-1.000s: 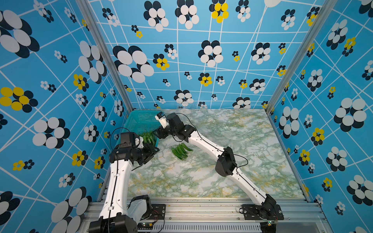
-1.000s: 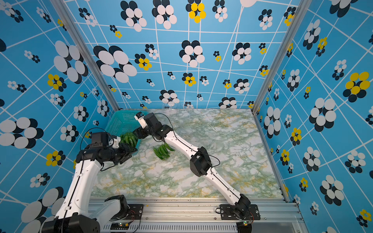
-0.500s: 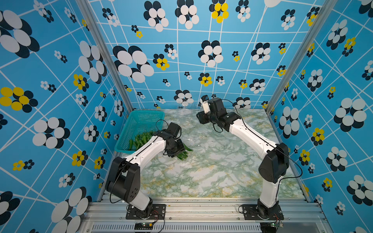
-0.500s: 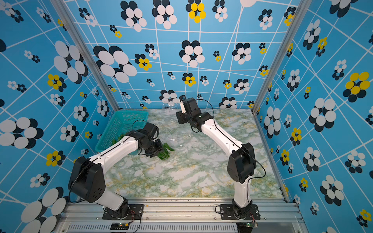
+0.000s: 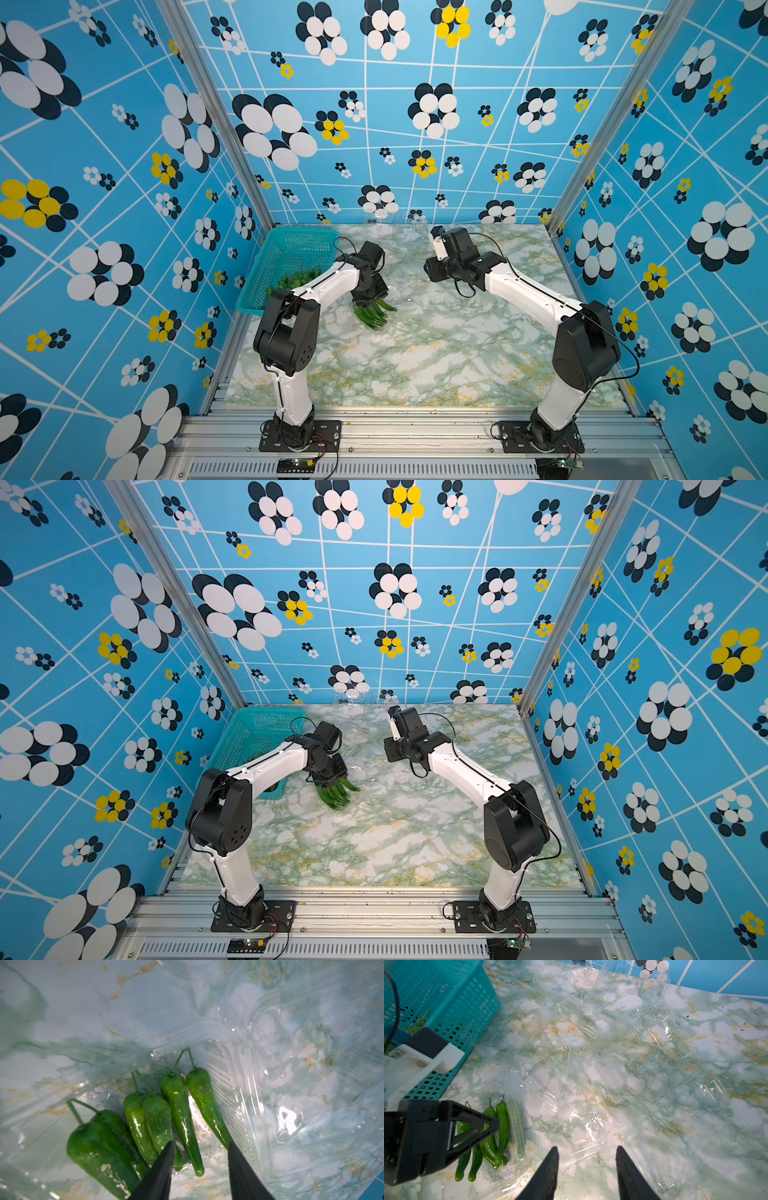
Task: Take small green peppers out of containers
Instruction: Pick up the green pepper from the packing box.
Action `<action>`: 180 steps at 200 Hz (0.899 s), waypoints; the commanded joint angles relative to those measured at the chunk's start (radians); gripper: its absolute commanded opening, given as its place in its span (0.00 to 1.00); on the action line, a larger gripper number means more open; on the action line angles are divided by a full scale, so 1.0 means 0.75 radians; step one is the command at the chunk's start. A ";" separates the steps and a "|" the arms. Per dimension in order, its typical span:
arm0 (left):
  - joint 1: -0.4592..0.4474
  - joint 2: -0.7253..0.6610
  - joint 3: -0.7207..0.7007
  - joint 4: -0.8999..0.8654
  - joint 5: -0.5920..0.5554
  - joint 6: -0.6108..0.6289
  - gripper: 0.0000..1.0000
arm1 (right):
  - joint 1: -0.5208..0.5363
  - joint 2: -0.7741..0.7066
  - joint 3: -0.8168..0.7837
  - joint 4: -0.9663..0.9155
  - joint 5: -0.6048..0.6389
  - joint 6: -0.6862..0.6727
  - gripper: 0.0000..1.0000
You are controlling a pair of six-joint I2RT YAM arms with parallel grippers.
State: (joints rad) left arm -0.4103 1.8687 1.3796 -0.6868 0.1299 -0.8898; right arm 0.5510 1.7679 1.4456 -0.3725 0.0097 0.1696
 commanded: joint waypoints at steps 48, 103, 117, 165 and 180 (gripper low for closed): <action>0.054 -0.048 -0.115 0.033 0.023 0.026 0.44 | -0.006 -0.002 0.023 0.000 -0.043 0.024 0.46; 0.050 0.087 -0.043 0.086 0.056 0.038 0.39 | -0.005 0.000 0.018 0.003 -0.056 0.026 0.45; 0.050 0.104 -0.035 0.079 0.058 0.043 0.38 | -0.006 0.002 0.020 0.000 -0.050 0.024 0.45; 0.050 0.100 -0.077 0.123 0.075 0.033 0.36 | -0.005 0.011 0.028 -0.008 -0.043 0.018 0.44; 0.055 0.120 -0.077 0.132 0.088 0.039 0.30 | -0.005 0.011 0.027 -0.007 -0.043 0.013 0.44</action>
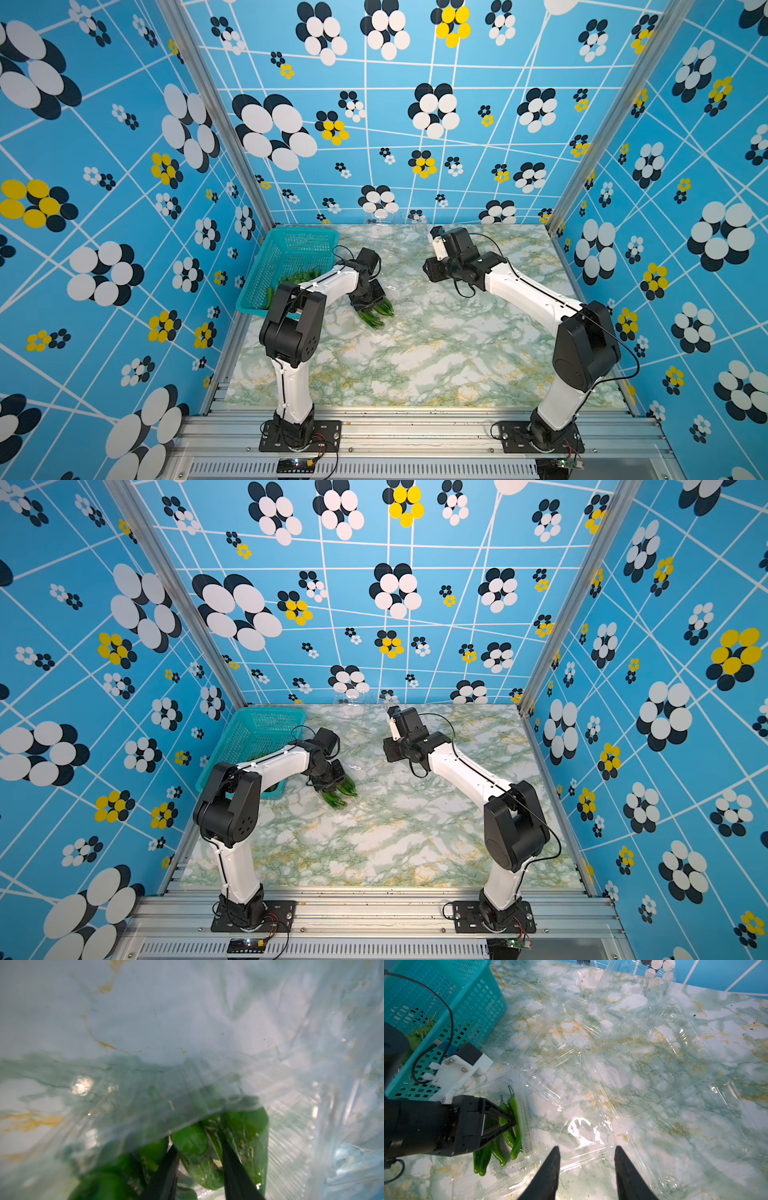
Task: Take small green peppers out of containers
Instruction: Pick up the green pepper from the packing box.
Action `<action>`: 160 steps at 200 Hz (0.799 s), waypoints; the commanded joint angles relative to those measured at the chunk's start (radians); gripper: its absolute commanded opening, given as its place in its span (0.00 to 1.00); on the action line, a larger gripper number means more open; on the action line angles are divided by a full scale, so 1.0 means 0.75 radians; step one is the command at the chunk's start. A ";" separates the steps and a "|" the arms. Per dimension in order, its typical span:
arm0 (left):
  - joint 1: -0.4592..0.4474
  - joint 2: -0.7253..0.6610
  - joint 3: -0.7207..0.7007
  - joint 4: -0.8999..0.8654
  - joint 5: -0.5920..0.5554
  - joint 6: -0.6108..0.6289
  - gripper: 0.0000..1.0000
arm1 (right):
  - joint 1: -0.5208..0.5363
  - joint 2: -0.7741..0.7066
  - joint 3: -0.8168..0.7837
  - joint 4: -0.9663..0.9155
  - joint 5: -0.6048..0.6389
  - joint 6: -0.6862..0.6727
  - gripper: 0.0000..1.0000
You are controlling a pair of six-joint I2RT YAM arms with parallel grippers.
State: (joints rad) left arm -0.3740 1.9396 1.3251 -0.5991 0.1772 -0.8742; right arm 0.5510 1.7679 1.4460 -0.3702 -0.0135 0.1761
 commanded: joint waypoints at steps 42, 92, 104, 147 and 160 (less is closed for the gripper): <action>0.008 0.029 0.002 0.012 0.026 0.030 0.10 | -0.005 0.012 0.043 -0.027 0.005 -0.007 0.43; 0.007 -0.278 0.042 -0.191 -0.016 0.094 0.02 | -0.006 0.057 0.139 -0.067 -0.042 -0.024 0.43; 0.029 -0.352 0.048 -0.246 -0.011 0.122 0.02 | -0.005 0.079 0.180 -0.077 -0.073 -0.018 0.43; 0.303 -0.544 0.026 -0.306 0.072 0.224 0.03 | -0.003 0.151 0.302 -0.056 -0.183 0.051 0.43; 0.421 -0.569 0.058 -0.337 0.089 0.275 0.03 | 0.002 0.177 0.329 -0.057 -0.215 0.066 0.43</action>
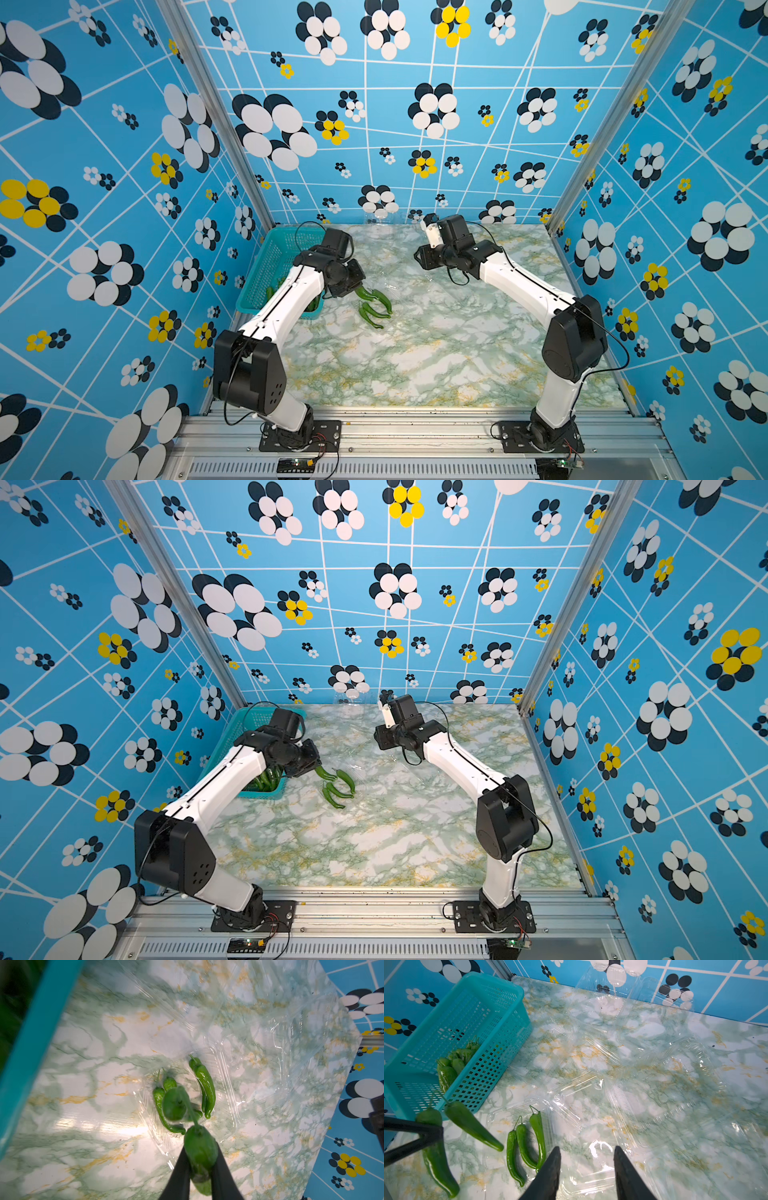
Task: Take small green peppers out of containers
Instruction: Pick up the green pepper from the packing box, then place the green pepper in the basket.
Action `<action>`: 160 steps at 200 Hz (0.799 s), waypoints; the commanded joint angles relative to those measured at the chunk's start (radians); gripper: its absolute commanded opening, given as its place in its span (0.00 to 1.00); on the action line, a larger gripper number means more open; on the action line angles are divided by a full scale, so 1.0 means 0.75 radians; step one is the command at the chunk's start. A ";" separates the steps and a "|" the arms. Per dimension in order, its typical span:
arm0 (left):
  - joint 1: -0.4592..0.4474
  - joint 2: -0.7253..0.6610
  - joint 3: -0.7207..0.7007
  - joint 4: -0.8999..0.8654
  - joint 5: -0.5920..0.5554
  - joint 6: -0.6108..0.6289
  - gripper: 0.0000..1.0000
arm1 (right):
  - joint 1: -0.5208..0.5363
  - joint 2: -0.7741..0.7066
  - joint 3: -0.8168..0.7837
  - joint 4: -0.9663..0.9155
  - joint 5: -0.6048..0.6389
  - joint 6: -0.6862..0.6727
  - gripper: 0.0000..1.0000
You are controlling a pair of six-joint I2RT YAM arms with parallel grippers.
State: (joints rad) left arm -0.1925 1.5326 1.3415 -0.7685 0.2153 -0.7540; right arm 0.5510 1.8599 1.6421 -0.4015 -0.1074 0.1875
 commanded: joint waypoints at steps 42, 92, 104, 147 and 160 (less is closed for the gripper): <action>0.557 0.033 0.102 -0.115 0.156 0.249 0.05 | 0.029 0.142 0.135 -0.043 -0.176 0.091 0.43; 0.665 0.268 0.126 -0.087 0.163 0.347 0.33 | 0.059 0.178 0.158 -0.088 -0.177 0.104 0.44; 0.649 0.261 0.123 -0.079 0.164 0.354 0.39 | 0.060 0.179 0.160 -0.113 -0.172 0.093 0.45; 0.423 0.043 0.175 -0.137 0.025 0.308 0.56 | 0.043 0.112 0.106 -0.213 -0.065 0.028 0.46; 0.278 0.015 0.200 -0.166 0.001 0.255 0.56 | 0.020 0.084 0.070 -0.229 -0.055 0.049 0.46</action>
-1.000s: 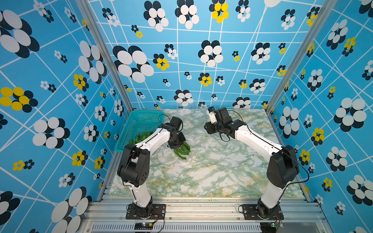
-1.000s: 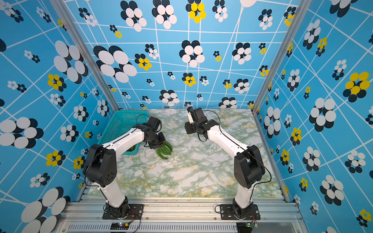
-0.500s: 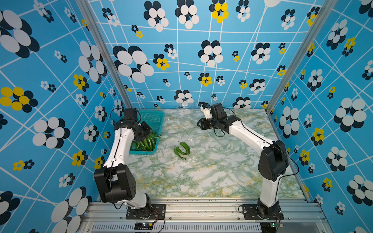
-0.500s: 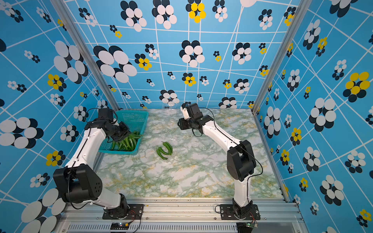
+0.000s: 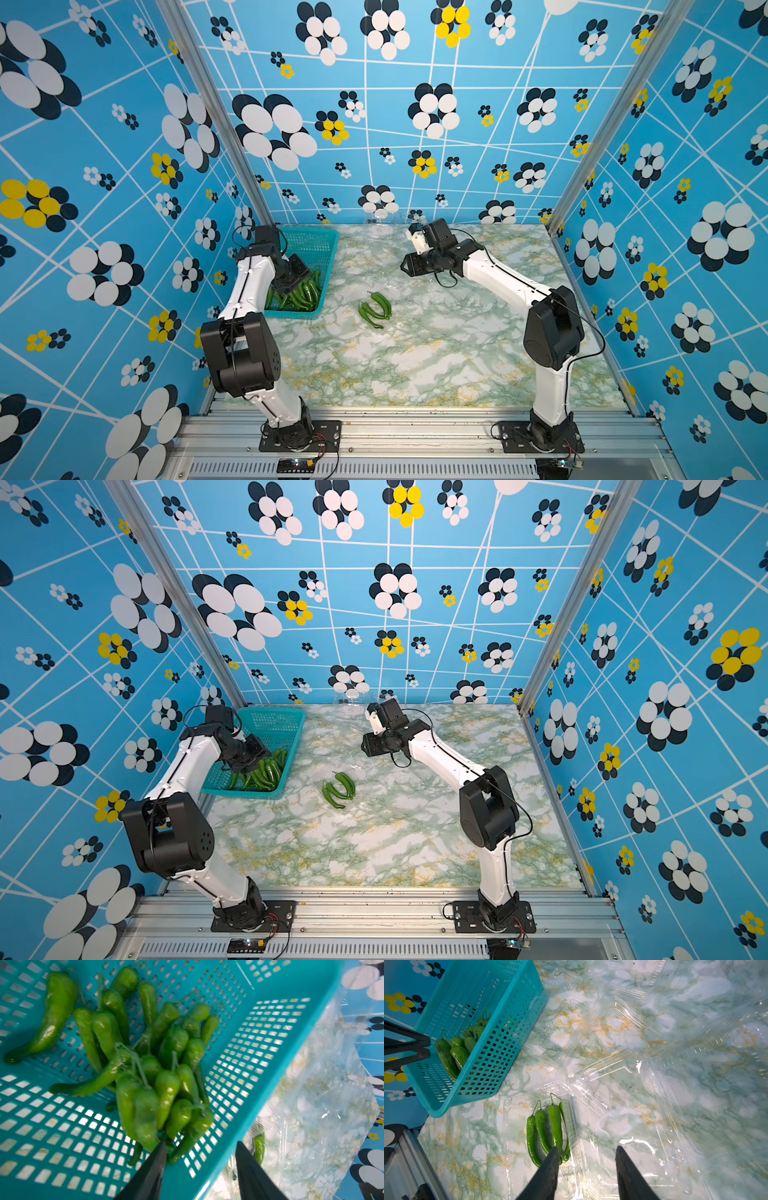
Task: Take small green peppers out of containers
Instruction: Place the green pepper in the basket, then pick up the green pepper from the packing box.
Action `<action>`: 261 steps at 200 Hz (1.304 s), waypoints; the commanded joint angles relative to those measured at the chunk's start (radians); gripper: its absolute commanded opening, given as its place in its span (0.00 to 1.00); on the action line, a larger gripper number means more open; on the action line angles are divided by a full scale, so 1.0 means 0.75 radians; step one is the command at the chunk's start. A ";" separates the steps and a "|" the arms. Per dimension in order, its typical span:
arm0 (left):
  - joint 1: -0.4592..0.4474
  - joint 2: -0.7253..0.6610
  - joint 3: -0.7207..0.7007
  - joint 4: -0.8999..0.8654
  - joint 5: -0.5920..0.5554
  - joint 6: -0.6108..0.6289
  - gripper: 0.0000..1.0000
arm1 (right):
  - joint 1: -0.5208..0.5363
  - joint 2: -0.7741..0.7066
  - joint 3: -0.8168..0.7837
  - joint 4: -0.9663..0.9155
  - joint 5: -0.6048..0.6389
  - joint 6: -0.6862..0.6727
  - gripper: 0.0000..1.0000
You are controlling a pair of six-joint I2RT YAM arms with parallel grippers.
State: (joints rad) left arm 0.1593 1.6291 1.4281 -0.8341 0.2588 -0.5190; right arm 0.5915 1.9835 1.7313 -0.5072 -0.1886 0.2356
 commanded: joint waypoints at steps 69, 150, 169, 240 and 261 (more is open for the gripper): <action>-0.702 0.111 -0.054 0.112 -0.094 -0.410 0.56 | -0.185 -0.271 -0.323 -0.116 0.047 -0.003 0.50; -0.732 0.398 -0.003 0.268 -0.085 -0.466 0.56 | -0.275 -0.390 -0.498 -0.075 -0.014 -0.026 0.50; -0.730 0.453 0.017 0.297 -0.082 -0.460 0.56 | -0.275 -0.395 -0.508 -0.063 -0.019 -0.023 0.51; -0.705 0.555 0.019 0.419 -0.083 -0.444 0.38 | -0.275 -0.379 -0.490 -0.063 -0.027 -0.020 0.50; -0.704 0.557 0.029 0.414 -0.081 -0.423 0.20 | -0.275 -0.380 -0.486 -0.065 -0.020 -0.012 0.49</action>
State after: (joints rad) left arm -0.3767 2.0350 1.4170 -0.5388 0.2077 -0.8562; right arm 0.3901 1.7176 1.3632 -0.5652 -0.1940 0.2245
